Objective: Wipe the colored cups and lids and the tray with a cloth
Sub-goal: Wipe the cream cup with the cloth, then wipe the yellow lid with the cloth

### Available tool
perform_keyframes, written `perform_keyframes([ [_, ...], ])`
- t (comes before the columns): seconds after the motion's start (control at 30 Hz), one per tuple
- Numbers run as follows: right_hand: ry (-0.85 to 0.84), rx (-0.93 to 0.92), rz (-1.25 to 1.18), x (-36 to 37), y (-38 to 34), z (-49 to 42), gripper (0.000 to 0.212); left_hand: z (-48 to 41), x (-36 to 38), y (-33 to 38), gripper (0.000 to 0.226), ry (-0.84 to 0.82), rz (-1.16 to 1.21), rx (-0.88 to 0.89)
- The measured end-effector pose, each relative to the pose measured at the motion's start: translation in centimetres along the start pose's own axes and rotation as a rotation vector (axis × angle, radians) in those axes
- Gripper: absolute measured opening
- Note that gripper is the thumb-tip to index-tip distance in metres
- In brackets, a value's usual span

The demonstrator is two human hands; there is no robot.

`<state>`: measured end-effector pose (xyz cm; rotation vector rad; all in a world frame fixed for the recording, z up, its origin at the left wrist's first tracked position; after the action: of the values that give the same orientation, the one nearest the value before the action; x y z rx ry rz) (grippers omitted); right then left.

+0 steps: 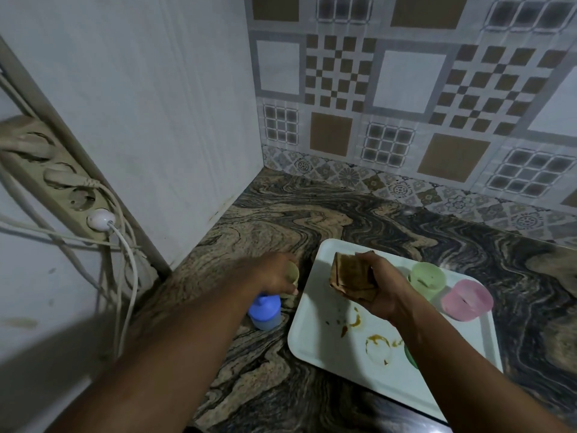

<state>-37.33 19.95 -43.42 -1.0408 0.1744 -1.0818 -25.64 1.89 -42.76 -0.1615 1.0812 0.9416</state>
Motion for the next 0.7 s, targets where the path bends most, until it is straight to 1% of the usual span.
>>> perform_keyframes([
  [0.07,0.047,-0.053,-0.065,-1.3,-1.9,0.0,0.035,-0.3,-0.2,0.3,0.092,0.002,-0.037,0.003],
  [0.13,0.065,-0.125,-0.157,-2.6,-4.6,0.3,0.027,-0.6,-0.9,1.1,0.097,0.048,-0.066,0.021],
  [0.17,0.082,-0.171,-0.187,-3.5,-6.1,0.5,0.025,-0.7,-1.2,1.8,0.095,0.079,-0.065,0.038],
  [0.2,0.108,-0.212,-0.200,-4.6,-7.5,0.6,0.029,-1.0,-1.5,2.8,0.091,0.106,-0.060,0.066],
  [0.27,0.152,-0.257,-0.192,-6.5,-9.7,0.8,0.038,-1.4,-1.6,5.4,0.078,0.153,-0.049,0.142],
  [0.3,0.156,-0.266,-0.186,-7.0,-10.4,1.0,0.037,-1.6,-1.4,6.7,0.071,0.171,-0.042,0.173],
  [0.43,0.198,-0.251,-0.092,-8.6,-10.1,1.5,0.023,-2.9,1.3,11.7,0.052,0.174,-0.001,0.230],
  [0.5,0.230,-0.274,-0.040,-9.1,-9.1,1.5,0.021,-3.3,2.4,13.3,0.048,0.196,-0.013,0.252],
  [0.63,0.336,-0.315,0.013,-10.8,-7.7,1.6,0.025,-4.5,4.3,15.7,0.049,0.208,-0.162,0.344],
  [0.7,0.319,-0.322,0.033,-11.0,-7.2,1.9,0.028,-5.2,5.0,15.9,0.049,0.198,-0.220,0.340],
])
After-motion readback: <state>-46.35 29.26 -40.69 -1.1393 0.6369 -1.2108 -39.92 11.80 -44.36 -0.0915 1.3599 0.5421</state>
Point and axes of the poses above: each hand's wrist, its own z-axis away from the middle knuckle, its own x-axis out of the palm, y = z × x, the point moved 6 cm from there along -z, towards the middle knuckle, and after that the axes turned 9 degrees about -x, right-handed, at the moved point
